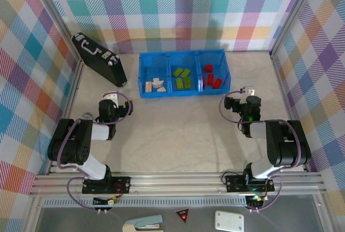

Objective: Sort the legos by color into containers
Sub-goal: Reset both arms

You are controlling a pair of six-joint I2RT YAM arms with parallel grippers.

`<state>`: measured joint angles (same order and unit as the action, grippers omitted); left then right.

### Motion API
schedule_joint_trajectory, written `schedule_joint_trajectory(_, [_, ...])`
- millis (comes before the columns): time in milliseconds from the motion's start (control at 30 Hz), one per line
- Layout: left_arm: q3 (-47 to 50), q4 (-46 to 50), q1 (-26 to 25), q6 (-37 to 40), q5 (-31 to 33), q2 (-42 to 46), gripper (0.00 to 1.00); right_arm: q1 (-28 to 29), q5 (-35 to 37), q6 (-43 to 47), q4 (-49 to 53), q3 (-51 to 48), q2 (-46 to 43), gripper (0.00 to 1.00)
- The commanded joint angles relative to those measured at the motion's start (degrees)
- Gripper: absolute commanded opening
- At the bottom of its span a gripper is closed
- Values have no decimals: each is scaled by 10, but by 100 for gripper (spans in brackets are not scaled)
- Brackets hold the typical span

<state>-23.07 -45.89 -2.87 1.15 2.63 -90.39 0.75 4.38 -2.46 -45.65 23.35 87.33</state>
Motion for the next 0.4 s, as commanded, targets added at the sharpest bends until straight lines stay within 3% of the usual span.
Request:
schedule_joint_trajectory(0, [-10, -24, -4, 8, 2, -1, 100, -2, -11, 7, -27, -4, 5, 99])
schedule_joint_trajectory(367, [-10, -24, -4, 9, 3, -1, 100, -1, -20, 10, -24, -1, 6, 99])
